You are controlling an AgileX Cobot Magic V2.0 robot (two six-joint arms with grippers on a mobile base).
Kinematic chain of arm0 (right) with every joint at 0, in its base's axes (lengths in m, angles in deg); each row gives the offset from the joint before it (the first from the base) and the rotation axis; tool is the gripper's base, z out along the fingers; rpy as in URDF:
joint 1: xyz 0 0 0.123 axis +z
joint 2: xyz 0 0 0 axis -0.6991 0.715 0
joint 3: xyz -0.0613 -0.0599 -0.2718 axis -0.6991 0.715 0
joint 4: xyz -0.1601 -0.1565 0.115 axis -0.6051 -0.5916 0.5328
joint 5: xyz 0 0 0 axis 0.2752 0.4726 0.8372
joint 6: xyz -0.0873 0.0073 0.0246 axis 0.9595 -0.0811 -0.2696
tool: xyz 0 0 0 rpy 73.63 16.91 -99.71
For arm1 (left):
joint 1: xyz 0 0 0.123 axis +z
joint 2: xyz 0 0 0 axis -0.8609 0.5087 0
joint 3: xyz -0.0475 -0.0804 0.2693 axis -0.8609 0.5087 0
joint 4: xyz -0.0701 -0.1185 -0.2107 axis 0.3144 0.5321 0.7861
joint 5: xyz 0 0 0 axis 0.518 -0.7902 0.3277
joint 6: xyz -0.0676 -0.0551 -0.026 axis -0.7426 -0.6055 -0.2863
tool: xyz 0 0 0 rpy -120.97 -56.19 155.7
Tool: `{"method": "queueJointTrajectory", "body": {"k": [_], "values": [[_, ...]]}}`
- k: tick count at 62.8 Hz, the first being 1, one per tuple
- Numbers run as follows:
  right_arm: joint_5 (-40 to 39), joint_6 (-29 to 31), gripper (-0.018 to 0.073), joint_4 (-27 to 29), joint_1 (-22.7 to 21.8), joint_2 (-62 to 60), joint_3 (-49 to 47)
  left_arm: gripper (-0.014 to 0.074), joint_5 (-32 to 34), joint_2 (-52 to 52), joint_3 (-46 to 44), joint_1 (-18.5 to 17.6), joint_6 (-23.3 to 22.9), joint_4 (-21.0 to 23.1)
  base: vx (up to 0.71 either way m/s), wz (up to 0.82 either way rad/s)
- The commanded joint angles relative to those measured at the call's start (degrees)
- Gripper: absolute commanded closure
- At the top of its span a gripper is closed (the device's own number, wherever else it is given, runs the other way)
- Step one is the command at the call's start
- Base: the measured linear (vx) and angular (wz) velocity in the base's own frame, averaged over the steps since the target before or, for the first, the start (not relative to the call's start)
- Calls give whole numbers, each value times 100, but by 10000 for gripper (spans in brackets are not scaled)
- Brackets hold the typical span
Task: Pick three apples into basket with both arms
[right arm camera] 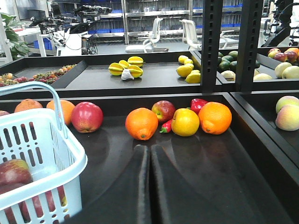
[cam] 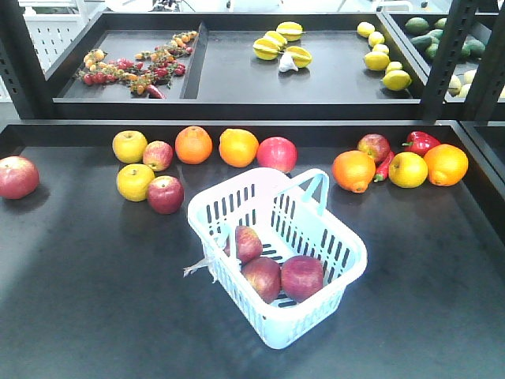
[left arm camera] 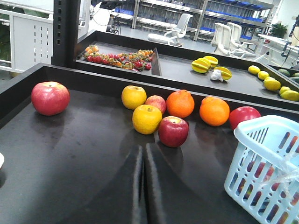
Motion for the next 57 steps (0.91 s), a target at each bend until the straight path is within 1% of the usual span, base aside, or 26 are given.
{"method": "queueJointTrajectory", "body": {"k": [1,57], "values": [[-473,58,561,-76,-26,-66,88,603,436,-81,133,13,16,1,0,0],[-468,57,561,-76,-26,-66,83,603,436,-81,134,13,16,1,0,0]]}}
